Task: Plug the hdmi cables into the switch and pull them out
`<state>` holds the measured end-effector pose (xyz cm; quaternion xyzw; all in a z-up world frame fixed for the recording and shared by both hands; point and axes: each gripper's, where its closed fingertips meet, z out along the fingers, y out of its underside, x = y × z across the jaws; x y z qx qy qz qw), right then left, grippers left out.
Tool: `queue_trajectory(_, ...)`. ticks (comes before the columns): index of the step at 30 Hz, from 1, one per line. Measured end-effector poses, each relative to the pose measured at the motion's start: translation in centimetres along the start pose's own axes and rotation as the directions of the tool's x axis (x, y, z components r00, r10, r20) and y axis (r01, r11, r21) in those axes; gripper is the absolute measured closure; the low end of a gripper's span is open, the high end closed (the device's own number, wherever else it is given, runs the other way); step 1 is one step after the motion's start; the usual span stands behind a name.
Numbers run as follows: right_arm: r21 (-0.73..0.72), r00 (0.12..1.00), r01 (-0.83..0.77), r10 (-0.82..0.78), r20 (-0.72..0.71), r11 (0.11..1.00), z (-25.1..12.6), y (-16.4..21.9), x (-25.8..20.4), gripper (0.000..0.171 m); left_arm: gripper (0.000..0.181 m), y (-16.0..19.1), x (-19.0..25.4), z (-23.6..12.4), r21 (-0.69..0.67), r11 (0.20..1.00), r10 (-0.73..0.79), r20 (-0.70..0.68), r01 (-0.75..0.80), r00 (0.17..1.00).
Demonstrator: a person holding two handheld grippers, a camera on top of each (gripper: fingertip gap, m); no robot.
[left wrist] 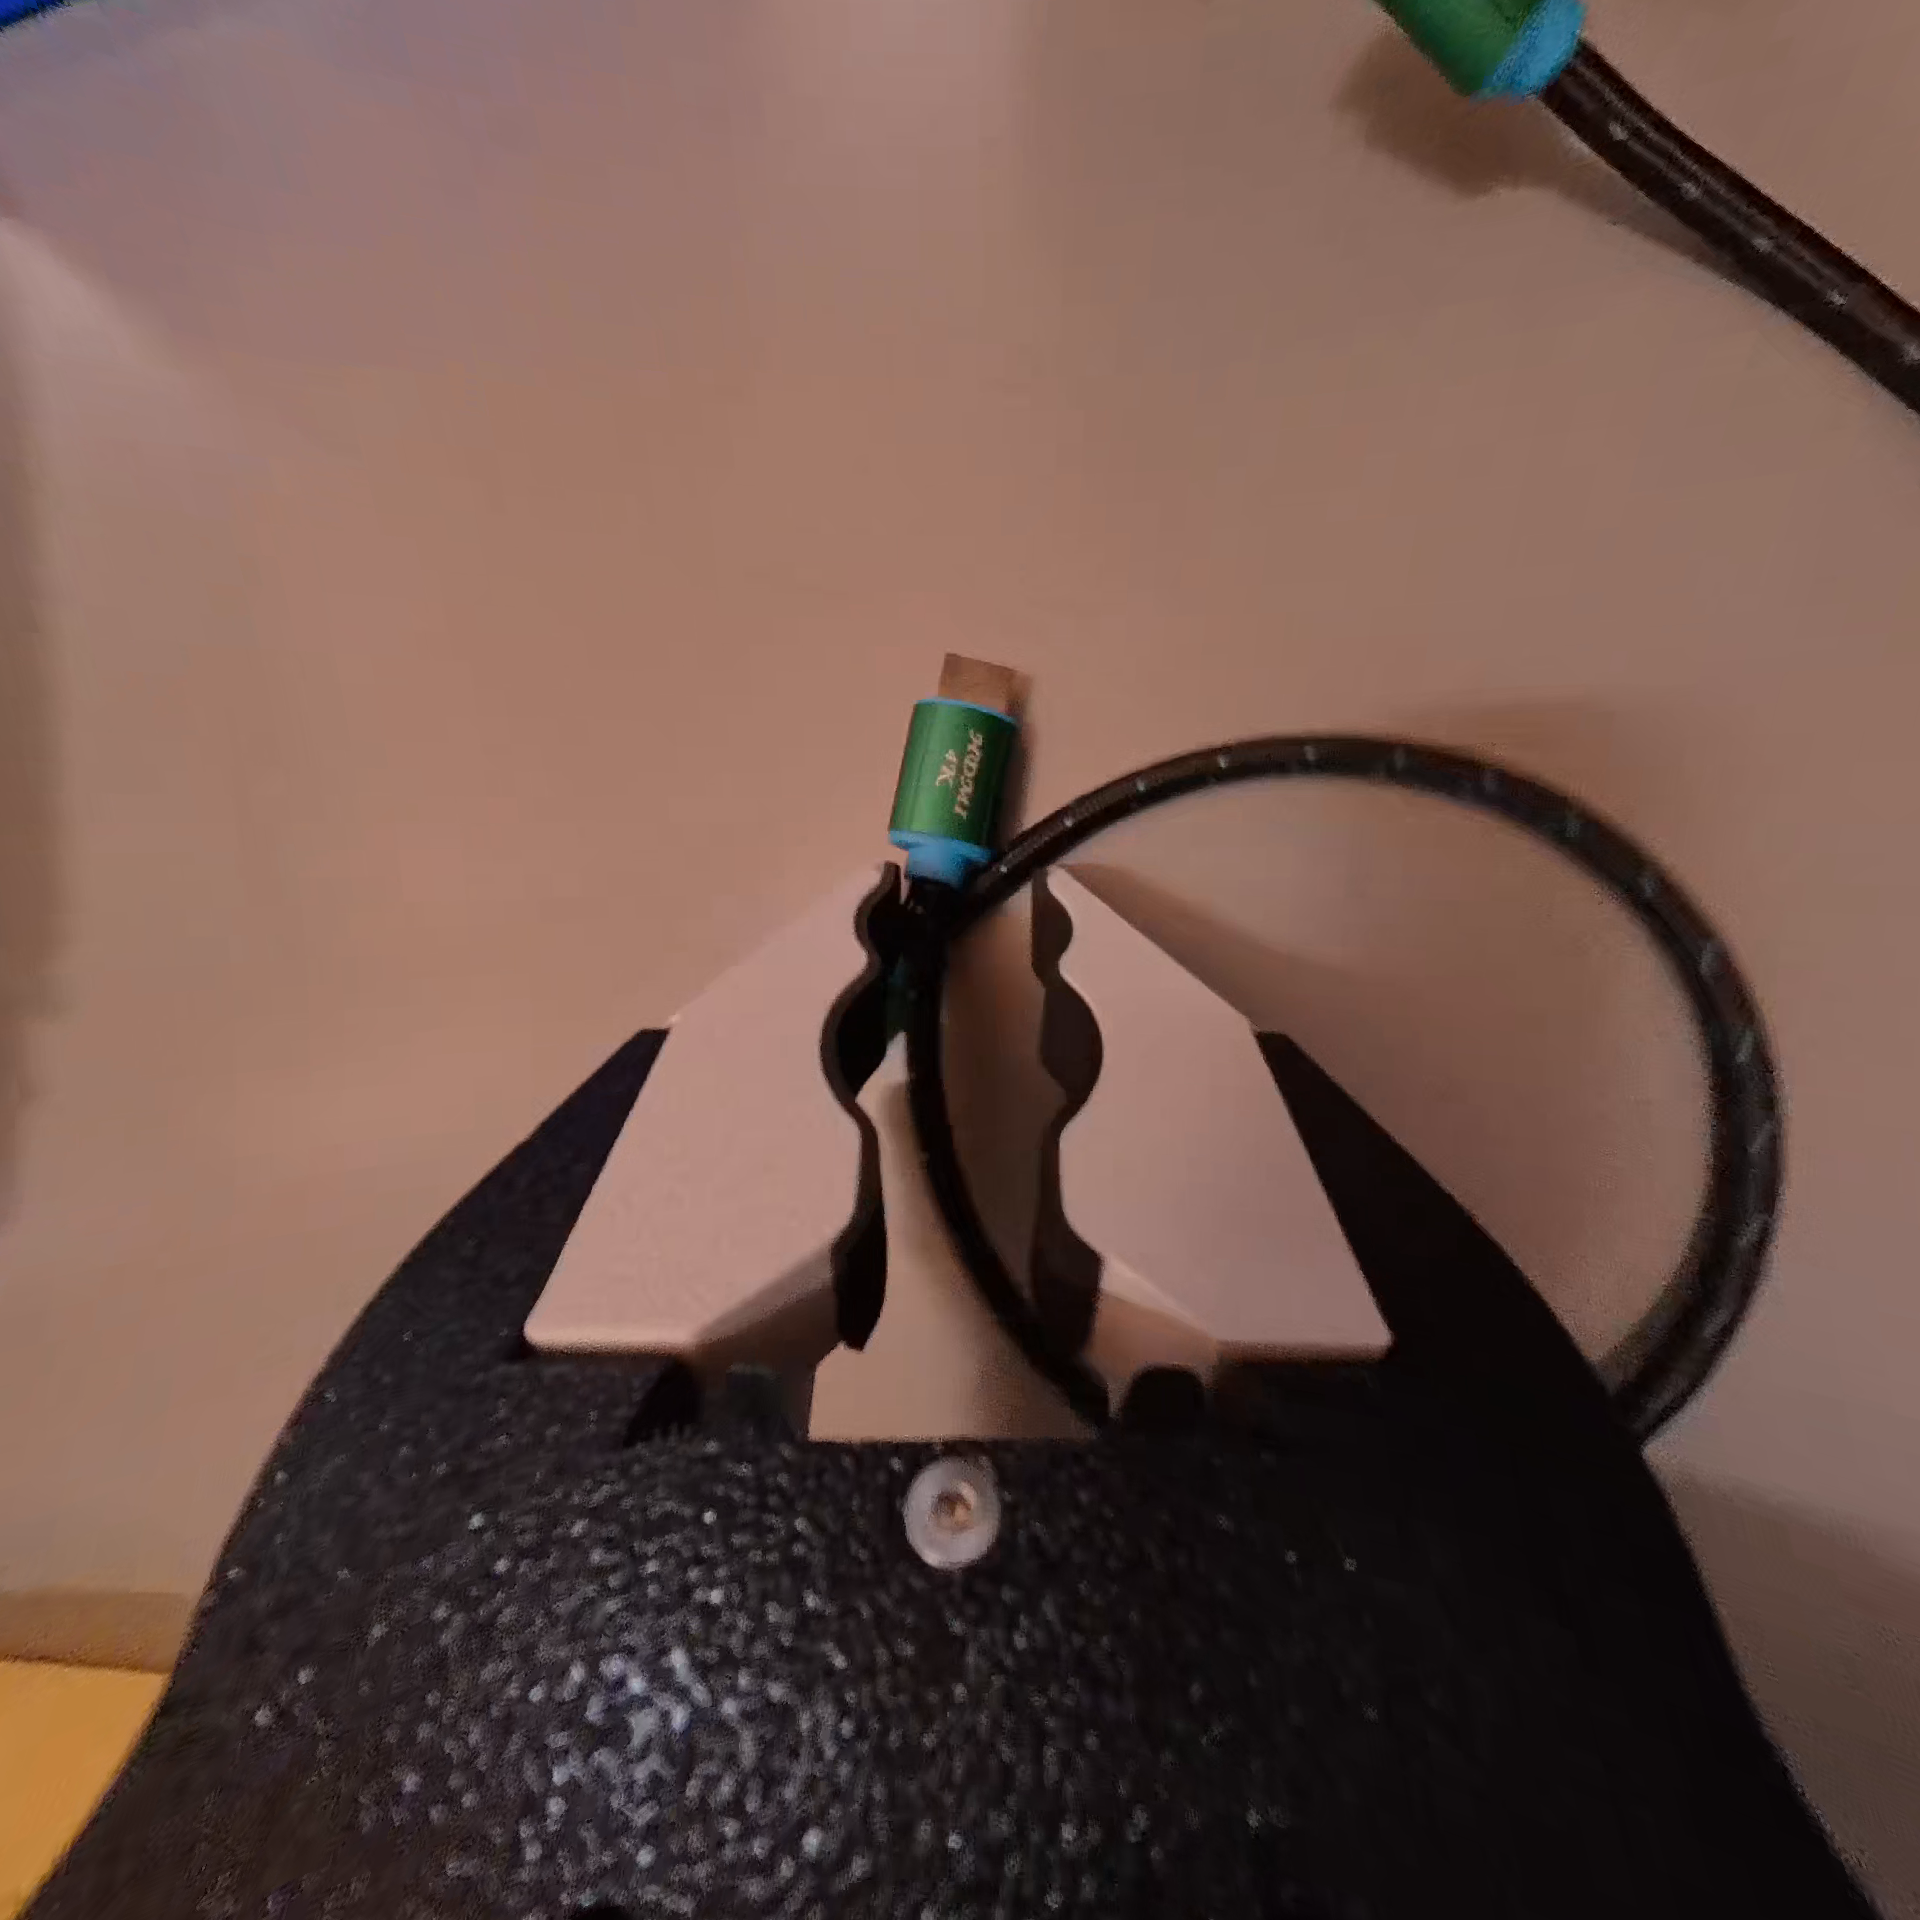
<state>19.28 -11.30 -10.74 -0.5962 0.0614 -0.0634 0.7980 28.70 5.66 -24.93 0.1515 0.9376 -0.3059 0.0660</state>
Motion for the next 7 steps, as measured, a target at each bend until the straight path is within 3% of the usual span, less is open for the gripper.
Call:
queue_trajectory(1, -0.001, 1.0, 0.0, 0.0, -0.001, 1.0, 0.0, 0.0, 0.0, 0.151, 0.164, 0.1, -0.3, 0.1, -0.002, 0.998, -0.058, 0.015, 0.058, 0.998)
queue_trajectory(7, -0.001, 1.0, -0.002, 0.002, -0.001, 1.0, 0.0, 0.1, 0.1, 0.151, 0.174, 0.7, -2.0, -0.7, 0.027, 0.935, -0.354, 0.177, 0.355, 0.919)
